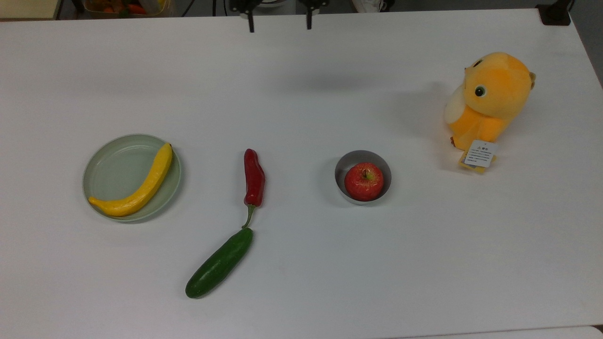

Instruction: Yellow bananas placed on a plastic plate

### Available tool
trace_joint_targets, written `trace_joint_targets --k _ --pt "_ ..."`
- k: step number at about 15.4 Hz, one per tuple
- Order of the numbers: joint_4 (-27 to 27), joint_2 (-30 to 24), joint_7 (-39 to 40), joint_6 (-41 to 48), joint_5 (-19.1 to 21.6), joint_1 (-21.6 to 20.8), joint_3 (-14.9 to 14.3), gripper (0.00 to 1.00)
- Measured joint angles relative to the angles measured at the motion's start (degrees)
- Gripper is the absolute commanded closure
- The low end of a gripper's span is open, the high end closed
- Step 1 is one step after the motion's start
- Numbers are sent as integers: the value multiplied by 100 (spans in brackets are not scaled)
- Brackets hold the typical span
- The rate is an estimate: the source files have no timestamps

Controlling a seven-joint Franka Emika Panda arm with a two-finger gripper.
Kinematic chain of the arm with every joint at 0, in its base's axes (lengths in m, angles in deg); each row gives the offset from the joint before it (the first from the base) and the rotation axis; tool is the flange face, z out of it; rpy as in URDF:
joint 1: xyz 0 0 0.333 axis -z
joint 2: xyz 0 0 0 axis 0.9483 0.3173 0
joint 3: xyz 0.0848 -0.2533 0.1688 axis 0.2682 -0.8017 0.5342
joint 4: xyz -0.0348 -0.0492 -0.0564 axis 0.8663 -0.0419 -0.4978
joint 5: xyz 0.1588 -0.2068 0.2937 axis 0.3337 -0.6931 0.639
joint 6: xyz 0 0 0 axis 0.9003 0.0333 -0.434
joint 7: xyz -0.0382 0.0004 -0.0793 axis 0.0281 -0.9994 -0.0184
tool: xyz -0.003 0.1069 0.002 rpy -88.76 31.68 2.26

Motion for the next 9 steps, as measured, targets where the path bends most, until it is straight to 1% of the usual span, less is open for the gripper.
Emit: trace_joint_targets --k 3,9 --pt "0 8 52 -55 1 90 -15 0" --pt "-1 9 52 -55 2 62 -8 0"
